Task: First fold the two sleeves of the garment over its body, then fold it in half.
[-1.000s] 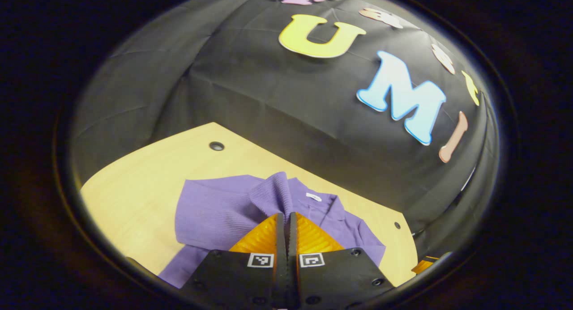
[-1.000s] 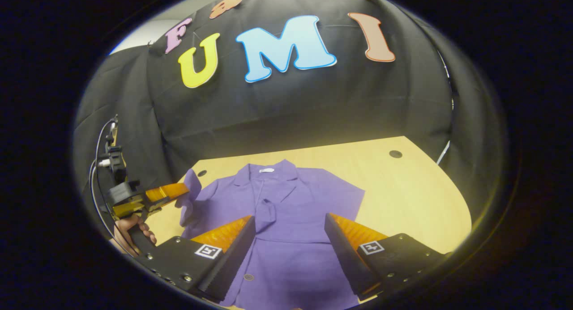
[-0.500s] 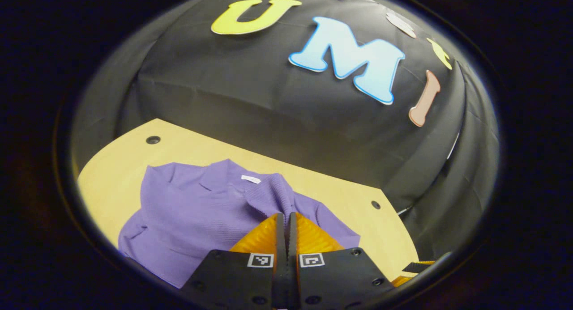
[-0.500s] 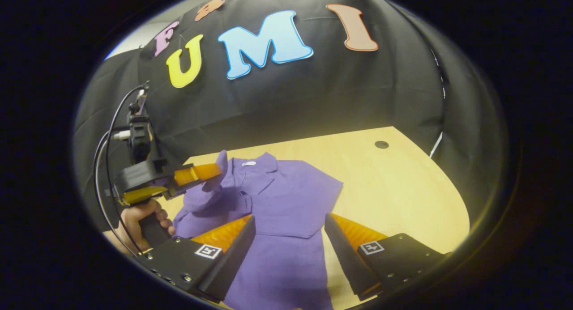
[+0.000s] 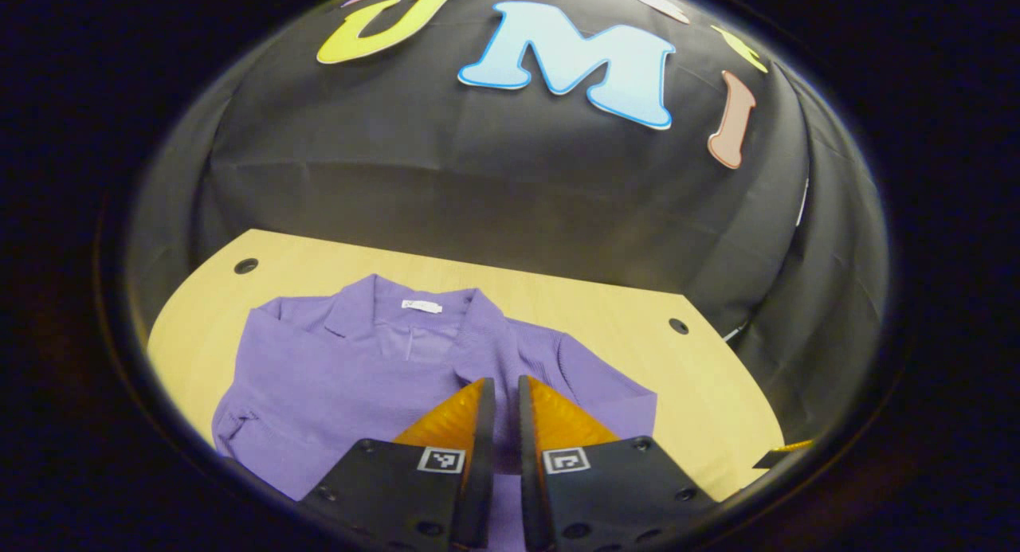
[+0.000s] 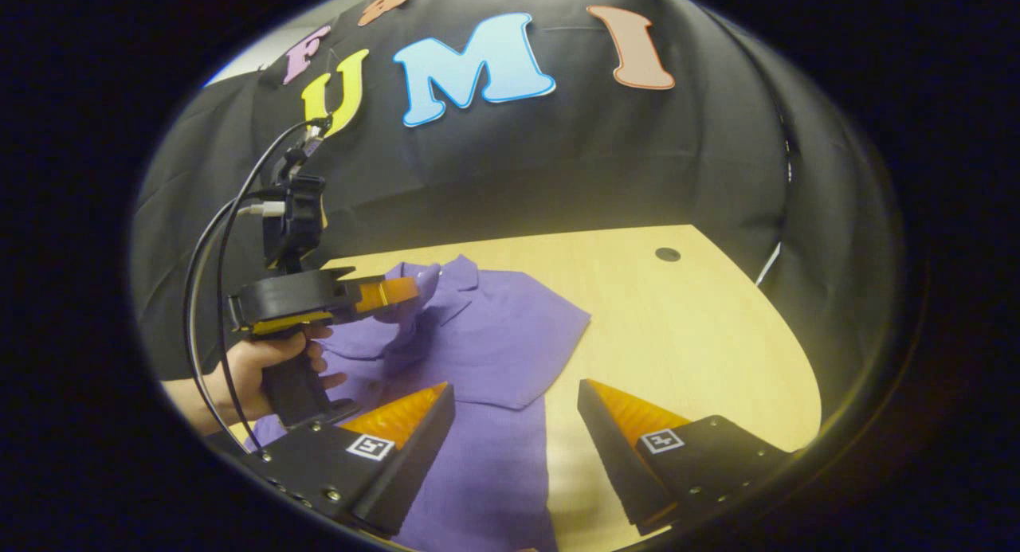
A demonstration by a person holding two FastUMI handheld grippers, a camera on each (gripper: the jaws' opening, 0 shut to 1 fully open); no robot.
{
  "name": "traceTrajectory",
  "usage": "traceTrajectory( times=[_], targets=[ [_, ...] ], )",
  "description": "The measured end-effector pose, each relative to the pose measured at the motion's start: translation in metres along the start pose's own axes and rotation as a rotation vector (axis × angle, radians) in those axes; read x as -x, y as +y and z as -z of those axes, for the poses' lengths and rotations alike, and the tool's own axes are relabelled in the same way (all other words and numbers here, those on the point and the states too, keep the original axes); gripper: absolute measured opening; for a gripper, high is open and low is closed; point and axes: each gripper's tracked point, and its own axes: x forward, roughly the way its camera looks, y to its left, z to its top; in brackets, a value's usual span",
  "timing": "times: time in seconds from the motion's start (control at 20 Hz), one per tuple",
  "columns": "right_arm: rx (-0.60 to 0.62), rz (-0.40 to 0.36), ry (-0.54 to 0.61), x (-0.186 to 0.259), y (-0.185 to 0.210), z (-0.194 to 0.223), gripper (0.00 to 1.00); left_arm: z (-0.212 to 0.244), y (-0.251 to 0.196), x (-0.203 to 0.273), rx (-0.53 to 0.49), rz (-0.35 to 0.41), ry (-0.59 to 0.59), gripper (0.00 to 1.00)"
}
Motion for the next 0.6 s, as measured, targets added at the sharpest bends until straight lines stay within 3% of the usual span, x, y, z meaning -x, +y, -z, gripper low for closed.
traceTrajectory(
  times=[0.05, 0.25, 0.3, 0.35, 0.6],
  targets=[
    [-0.005, 0.007, 0.002, 0.0, 0.001, 0.002, 0.96, 0.001, 0.0, 0.005, 0.0, 0.013, 0.002, 0.24],
    [-0.012, 0.023, 0.01, 0.004, 0.009, 0.009, 0.96, -0.005, 0.011, 0.031, -0.029, 0.02, -0.013, 0.97],
    [-0.011, 0.03, 0.01, 0.006, 0.011, 0.011, 0.96, -0.005, 0.016, 0.041, -0.039, 0.022, -0.016, 0.87],
    [-0.011, 0.037, 0.01, 0.006, 0.012, 0.015, 0.96, -0.004, 0.022, 0.051, -0.049, 0.018, -0.02, 0.92],
    [-0.02, 0.091, 0.03, 0.017, 0.009, 0.046, 0.96, 0.01, 0.065, 0.116, -0.107, -0.021, -0.031, 0.95]
  ],
)
